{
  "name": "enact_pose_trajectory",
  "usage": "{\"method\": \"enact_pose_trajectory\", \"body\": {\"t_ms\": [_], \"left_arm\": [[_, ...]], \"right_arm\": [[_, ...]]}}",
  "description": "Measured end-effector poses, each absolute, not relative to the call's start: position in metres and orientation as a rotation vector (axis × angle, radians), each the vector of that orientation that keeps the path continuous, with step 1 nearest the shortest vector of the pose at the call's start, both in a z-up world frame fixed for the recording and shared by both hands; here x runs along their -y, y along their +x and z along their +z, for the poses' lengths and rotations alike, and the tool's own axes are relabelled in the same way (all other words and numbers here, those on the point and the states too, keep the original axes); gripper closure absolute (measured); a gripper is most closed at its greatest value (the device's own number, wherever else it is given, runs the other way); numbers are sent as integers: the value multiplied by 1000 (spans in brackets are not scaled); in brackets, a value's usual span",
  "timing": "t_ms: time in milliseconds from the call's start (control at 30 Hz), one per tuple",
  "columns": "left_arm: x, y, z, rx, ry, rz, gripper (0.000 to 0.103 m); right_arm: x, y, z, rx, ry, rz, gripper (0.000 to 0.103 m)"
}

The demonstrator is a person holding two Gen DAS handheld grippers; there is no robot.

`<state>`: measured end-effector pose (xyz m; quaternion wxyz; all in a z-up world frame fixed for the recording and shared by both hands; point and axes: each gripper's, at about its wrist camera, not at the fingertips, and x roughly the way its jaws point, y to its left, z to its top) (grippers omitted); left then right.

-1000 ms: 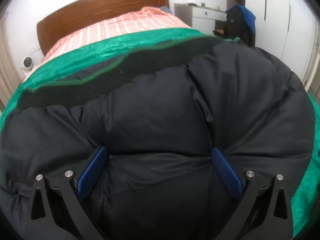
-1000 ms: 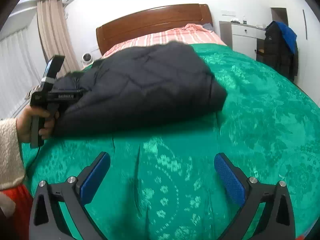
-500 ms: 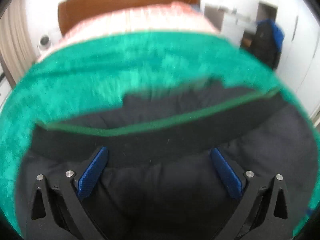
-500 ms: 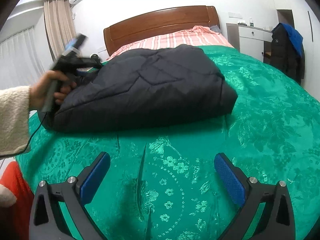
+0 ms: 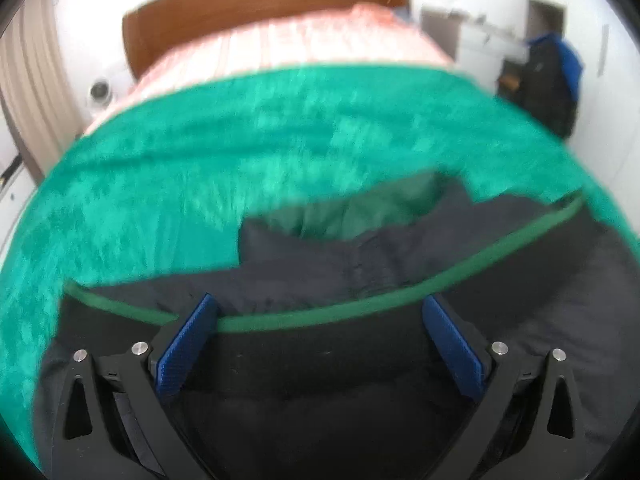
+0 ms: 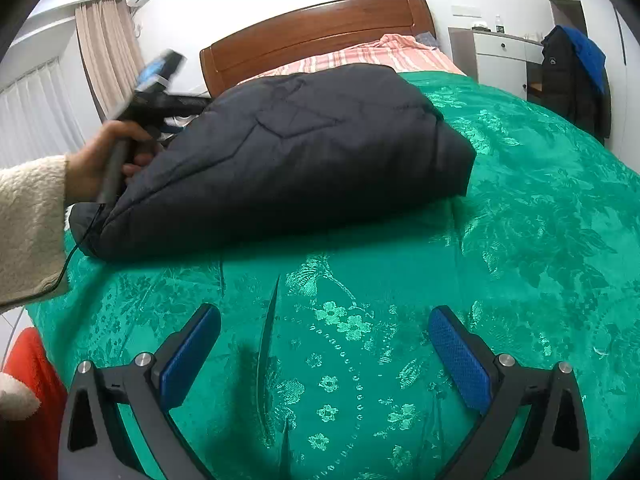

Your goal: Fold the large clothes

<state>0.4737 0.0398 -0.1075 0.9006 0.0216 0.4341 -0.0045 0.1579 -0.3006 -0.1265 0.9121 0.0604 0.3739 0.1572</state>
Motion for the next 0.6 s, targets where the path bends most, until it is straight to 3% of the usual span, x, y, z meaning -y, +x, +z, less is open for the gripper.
{"method": "enact_pose_trajectory", "body": {"t_ms": [200,367,600], "left_arm": [[-45,459,-102,-881,32,-18,1],[-36,366,-76,-808,47,-101,1],[-16,276,-123,-857,79,-83,0]], "right_arm": [[302,159,-129,-778,130,327,1],[306,159,-128,-774,149,329,1],[303,159,-130,-775,134,320,1]]}}
